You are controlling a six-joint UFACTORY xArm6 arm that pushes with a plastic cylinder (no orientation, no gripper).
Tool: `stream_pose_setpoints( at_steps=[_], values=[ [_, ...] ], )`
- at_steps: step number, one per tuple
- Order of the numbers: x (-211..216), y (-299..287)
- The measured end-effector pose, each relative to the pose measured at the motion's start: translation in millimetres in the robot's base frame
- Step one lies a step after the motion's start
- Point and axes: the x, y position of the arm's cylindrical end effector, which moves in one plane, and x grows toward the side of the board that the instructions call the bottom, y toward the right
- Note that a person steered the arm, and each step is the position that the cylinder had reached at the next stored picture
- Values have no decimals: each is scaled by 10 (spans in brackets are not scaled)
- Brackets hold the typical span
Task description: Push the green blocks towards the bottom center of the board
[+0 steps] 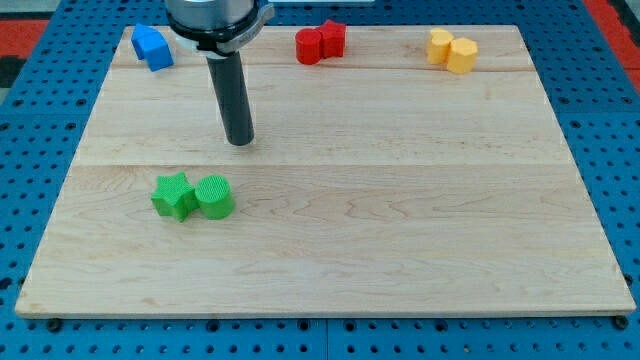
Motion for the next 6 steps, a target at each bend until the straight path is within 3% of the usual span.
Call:
stream_pose_setpoints(
  at_steps=[1,2,3,4,5,6],
  values=[
    [21,-132],
    [-103,-629],
    [59,-1179],
    [609,-1770],
    [1083,-1445],
    [940,-979]
  ],
)
